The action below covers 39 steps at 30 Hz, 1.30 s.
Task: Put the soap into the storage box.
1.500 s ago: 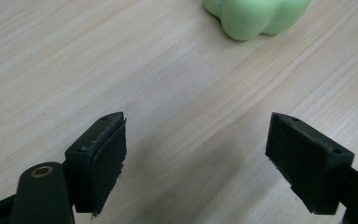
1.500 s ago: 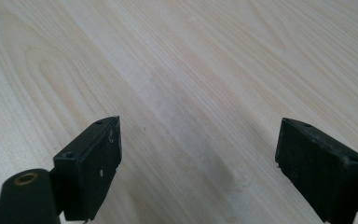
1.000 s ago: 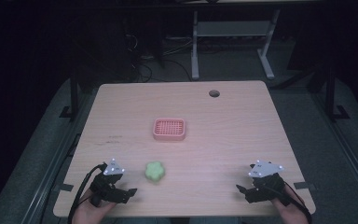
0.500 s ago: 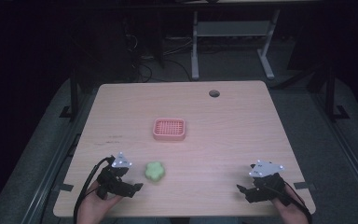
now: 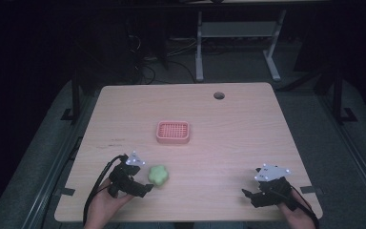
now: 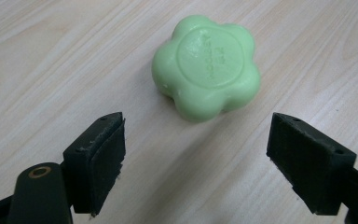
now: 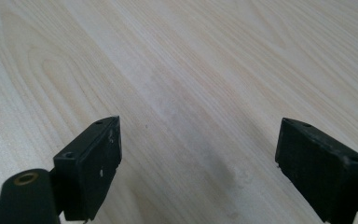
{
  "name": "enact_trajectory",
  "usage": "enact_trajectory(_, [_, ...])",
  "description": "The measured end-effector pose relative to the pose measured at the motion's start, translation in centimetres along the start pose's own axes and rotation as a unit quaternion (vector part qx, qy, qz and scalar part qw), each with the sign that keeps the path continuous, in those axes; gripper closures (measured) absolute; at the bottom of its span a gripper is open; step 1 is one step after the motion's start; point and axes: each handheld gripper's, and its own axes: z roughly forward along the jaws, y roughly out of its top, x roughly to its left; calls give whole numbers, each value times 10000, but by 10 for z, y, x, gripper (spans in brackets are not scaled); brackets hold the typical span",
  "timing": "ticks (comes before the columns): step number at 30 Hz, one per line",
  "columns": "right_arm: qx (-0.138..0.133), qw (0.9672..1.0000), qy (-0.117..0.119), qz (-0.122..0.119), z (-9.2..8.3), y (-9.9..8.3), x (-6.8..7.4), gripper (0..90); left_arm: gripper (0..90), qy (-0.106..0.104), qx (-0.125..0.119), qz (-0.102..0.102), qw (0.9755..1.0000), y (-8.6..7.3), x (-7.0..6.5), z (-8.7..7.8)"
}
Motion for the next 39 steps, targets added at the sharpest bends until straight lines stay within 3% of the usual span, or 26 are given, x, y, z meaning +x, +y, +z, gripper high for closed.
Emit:
enact_trajectory(22, [-16,10000,30,67,0,1,2,138,191,-37,201,197,9996,27,-7,16])
enact_trajectory(39, [-37,10000,46,30,-1,1,2,138,191,-102,464,138,9988,41,-6,28])
